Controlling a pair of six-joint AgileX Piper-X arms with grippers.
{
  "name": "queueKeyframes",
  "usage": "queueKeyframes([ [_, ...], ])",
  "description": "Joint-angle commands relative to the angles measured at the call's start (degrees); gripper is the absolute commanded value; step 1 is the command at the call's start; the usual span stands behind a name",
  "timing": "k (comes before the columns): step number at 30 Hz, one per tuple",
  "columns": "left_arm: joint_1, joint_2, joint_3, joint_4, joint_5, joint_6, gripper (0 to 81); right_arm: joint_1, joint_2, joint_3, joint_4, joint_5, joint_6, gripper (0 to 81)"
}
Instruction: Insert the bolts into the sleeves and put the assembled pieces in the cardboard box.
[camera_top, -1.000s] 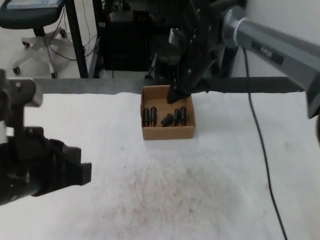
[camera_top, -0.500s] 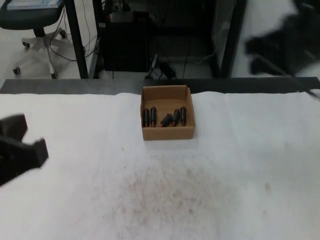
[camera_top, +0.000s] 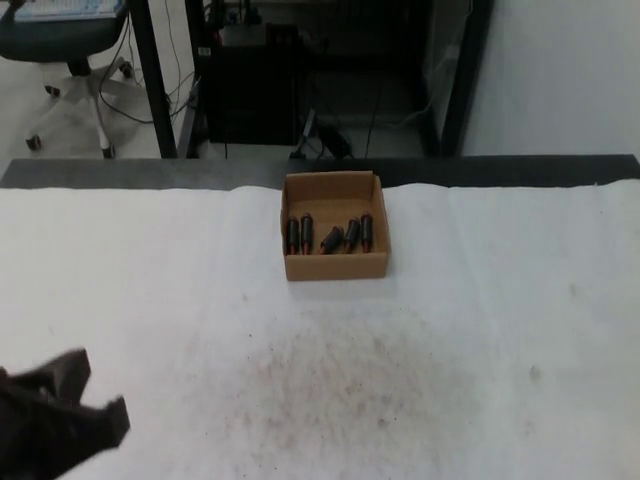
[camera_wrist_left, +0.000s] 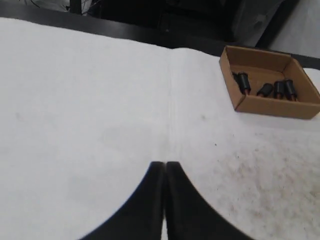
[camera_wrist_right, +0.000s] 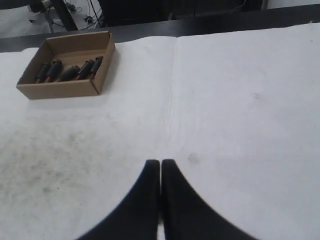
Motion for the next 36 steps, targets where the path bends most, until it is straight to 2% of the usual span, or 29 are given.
queueKeyframes([
  [1, -0.1, -0.6, 3.6, -0.6, 2.4, -0.2, 0.2, -0.3, -1.5, 3.4, -0.5, -0.8, -0.5, 0.8],
  [5, -0.1, -0.6, 5.8, -0.6, 2.4, -0.2, 0.2, -0.4, -1.0, 4.5, -3.0, -0.8, -0.5, 0.8],
  [17, -0.1, -0.6, 10.3, 1.3, 0.4, -0.1, 0.2, -0.4, -1.0, 4.5, 0.3, -1.0, -0.5, 0.8],
  [22, -0.1, -0.6, 10.4, 2.9, -3.5, 0.3, 0.2, -0.4, -1.0, 7.8, 0.8, 4.0, -1.0, 0.8],
  [31, -0.1, -0.6, 10.8, 4.0, -4.1, 0.0, 0.2, -0.4, -1.0, 14.7, -4.0, 1.4, 6.5, 0.8],
  [33, -0.1, -0.6, 10.8, 4.0, -4.1, -1.1, 0.2, -0.4, -1.0, 14.7, -4.1, 1.9, 6.7, 0.8],
  [36, -0.1, -0.6, 10.8, 4.0, -1.9, -8.6, 0.2, -0.4, -1.0, 14.7, -4.1, 1.9, 6.7, 0.8],
])
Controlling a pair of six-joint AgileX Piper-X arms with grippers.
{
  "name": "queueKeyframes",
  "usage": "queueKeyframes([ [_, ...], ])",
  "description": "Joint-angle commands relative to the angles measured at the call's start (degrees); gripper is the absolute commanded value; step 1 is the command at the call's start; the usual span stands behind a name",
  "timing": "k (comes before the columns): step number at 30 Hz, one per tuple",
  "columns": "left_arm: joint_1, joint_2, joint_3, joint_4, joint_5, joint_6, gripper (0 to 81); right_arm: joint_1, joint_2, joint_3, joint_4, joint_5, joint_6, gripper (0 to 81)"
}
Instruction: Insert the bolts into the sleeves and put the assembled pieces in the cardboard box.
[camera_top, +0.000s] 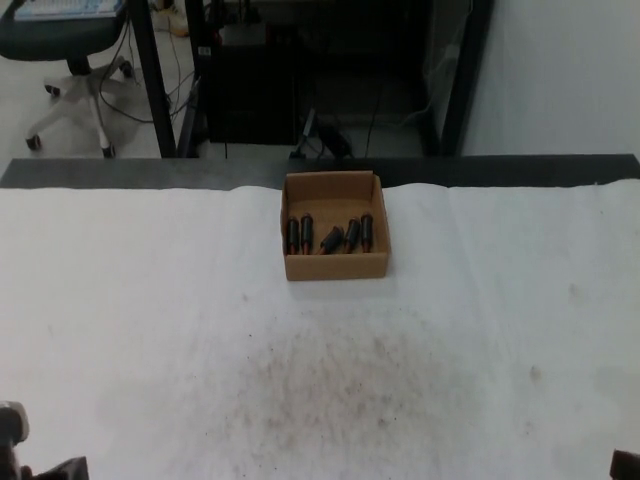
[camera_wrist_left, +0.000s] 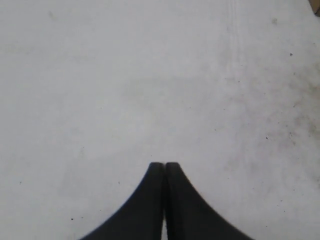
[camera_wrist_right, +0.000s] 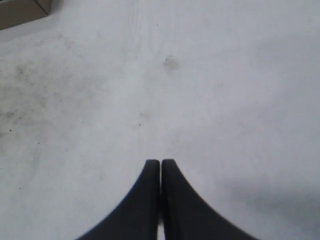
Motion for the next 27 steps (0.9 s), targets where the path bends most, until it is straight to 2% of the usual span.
queueKeyframes([
  [1, -0.1, -0.4, 0.0, 0.0, 2.0, -5.0, 0.2, -0.2, 0.0, -0.1, -0.8, -0.4, 0.5, 0.8],
  [4, -0.1, -0.4, 0.0, 0.0, 8.1, -8.7, 0.2, -0.2, 0.0, -0.1, -0.8, -0.4, 0.5, 0.8],
  [7, -0.1, -0.4, 0.0, 0.0, 10.8, -8.7, 0.2, -0.2, 0.0, -0.1, -0.8, -0.4, 0.5, 0.8],
  [13, -0.1, -0.4, 0.0, 0.0, 10.9, -8.7, 0.2, -0.2, 0.0, 0.5, -1.3, -0.4, 0.5, 0.8],
  [19, -0.1, -0.4, 0.4, 0.0, 10.9, -8.7, 0.2, -0.2, 0.0, 7.3, -8.7, -0.4, 1.0, 0.8],
  [22, -0.1, -0.6, 2.7, -3.2, 10.9, -8.7, 0.2, -0.2, -0.1, 7.4, -14.0, -0.4, 2.3, 0.8],
  [26, -0.1, -2.5, 6.1, -10.3, 10.9, -8.7, 0.2, -0.2, -0.5, 7.4, -14.0, -0.4, 2.3, 0.8],
  [27, -0.1, -3.2, 6.1, -8.2, 10.9, -8.7, 0.2, -0.2, -0.8, 7.4, -14.0, -0.4, 2.3, 0.8],
])
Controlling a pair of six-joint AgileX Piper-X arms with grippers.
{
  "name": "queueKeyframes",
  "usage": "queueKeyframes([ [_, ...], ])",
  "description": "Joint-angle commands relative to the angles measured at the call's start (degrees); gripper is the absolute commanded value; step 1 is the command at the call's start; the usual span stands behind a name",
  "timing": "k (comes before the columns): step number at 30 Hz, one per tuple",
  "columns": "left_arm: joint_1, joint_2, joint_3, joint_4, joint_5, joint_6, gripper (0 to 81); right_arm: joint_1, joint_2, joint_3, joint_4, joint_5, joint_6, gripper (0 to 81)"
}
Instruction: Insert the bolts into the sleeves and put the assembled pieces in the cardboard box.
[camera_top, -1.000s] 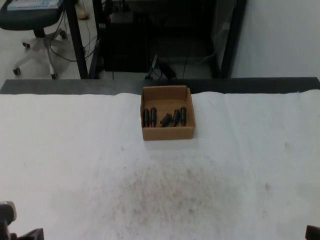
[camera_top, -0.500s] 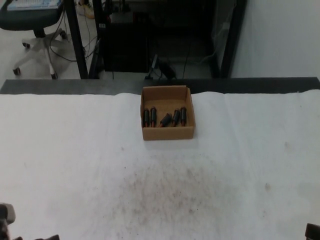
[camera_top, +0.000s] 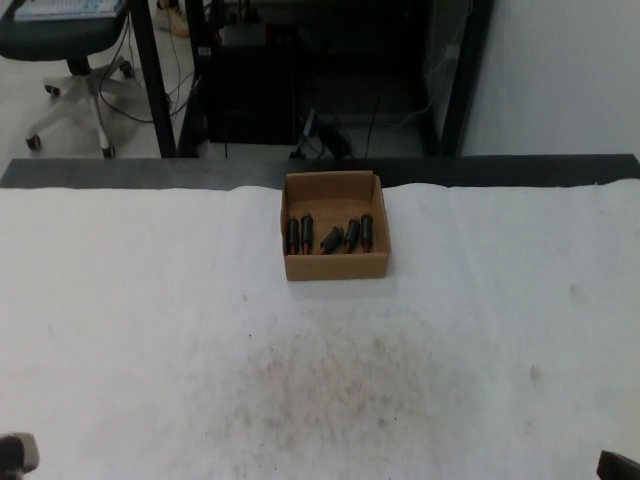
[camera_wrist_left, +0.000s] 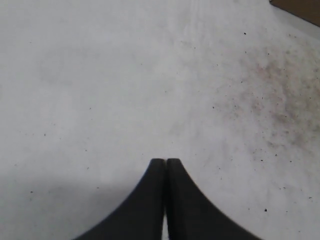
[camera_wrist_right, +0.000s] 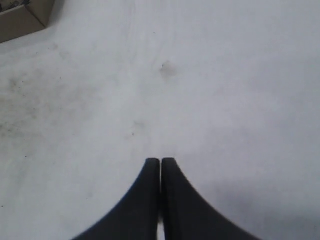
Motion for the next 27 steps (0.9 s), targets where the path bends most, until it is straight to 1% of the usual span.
queueKeyframes([
  [1, -0.1, -1.3, -0.4, -0.3, 0.0, -0.1, 0.2, -0.2, -0.9, -0.6, -1.0, -0.4, 0.2, 0.8],
  [9, -0.1, -5.8, -0.4, -3.2, -0.1, -0.1, 0.2, -0.2, -2.5, -0.6, -1.0, -0.4, 0.2, 0.8],
  [19, -0.1, -6.5, -0.4, -6.1, -0.1, 0.1, 0.2, -0.2, -2.5, -0.6, -1.0, -0.4, 0.2, 0.8],
  [20, -0.1, -6.5, -0.4, -5.9, -1.1, 2.3, 0.2, -0.2, -2.5, -0.6, -1.0, -0.4, 0.2, 0.8],
  [23, -0.1, -6.5, -0.4, -5.0, -7.5, 19.2, 0.2, -0.2, -2.5, -0.6, -1.0, -0.4, 0.2, 0.8],
  [27, -0.1, -6.5, -0.4, -5.6, -11.6, 32.9, 0.2, -0.2, -2.5, -0.6, -1.0, -0.4, 0.2, 0.8],
])
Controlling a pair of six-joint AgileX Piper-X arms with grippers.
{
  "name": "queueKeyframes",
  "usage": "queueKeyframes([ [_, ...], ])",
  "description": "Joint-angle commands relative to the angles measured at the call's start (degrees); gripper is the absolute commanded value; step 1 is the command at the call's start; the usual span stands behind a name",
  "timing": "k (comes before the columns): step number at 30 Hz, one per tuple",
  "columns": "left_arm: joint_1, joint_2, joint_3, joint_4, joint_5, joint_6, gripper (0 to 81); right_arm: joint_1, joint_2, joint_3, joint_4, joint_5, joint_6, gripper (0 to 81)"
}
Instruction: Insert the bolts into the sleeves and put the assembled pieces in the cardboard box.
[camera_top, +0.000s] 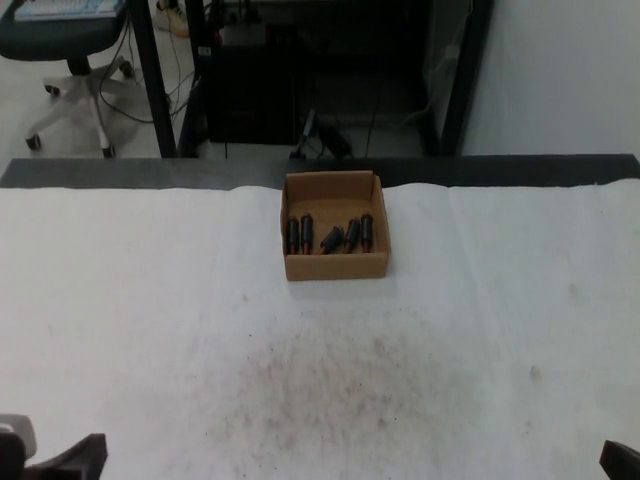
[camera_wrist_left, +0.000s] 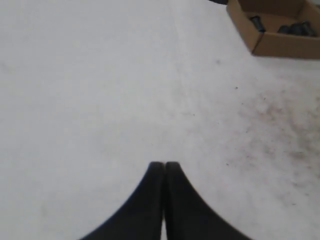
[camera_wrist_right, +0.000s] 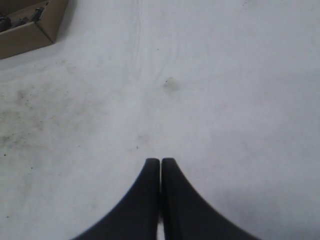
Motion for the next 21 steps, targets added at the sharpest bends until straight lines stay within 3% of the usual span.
queueKeyframes([
  [1, -0.1, -0.5, -0.5, -0.1, -2.6, 6.9, 0.2, -0.1, -0.3, -0.6, -0.7, -0.4, 0.2, 0.8],
  [21, -0.1, -0.5, -0.5, 4.4, -0.9, 7.3, 0.2, -0.1, -0.3, -0.6, -0.7, -0.4, 0.2, 0.8],
])
